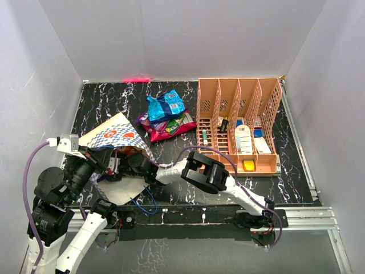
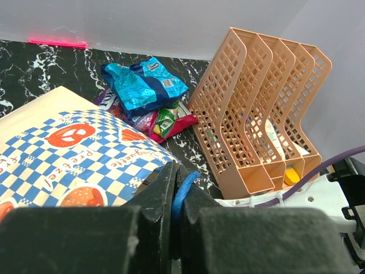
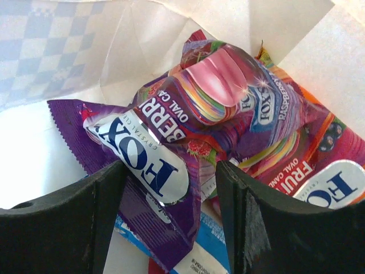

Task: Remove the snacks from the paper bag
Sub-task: Take out the snack from the paper bag.

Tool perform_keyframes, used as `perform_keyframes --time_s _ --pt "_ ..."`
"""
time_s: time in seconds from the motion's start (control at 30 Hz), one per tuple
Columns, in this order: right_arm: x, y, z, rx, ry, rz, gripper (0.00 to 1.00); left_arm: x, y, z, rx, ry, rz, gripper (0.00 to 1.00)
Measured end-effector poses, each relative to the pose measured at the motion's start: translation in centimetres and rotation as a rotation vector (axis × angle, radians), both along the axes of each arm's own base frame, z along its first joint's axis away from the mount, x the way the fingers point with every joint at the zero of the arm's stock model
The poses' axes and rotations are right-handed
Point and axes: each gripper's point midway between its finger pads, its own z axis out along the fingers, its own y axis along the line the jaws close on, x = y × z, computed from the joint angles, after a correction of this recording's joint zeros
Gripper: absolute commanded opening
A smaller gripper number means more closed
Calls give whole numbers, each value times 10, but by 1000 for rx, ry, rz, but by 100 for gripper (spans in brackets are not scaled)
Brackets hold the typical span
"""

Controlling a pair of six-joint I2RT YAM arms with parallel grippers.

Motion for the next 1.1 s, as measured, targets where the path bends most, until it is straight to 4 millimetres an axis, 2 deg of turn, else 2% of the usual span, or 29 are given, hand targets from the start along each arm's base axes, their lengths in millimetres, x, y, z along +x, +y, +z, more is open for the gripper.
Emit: perform_keyframes --time_s 0.07,0.17,0.33,0.37,0.6,0.73,1.1 --pt "2 6 3 9 -1 8 60 0 0 0 3 -1 2 0" --pt "4 14 2 9 -2 17 44 1 3 -2 7 6 20 0" --pt "5 20 2 -4 7 31 11 2 10 -4 0 14 61 0" --pt "6 20 3 -3 9 32 9 1 12 -4 -4 12 70 0" --pt "5 19 4 -10 34 28 7 2 24 -11 -25 28 144 0" --pt "2 9 11 -31 62 18 7 4 32 -21 -34 36 191 0" --pt "-8 -34 56 -38 109 -36 7 13 36 -38 -52 40 240 0"
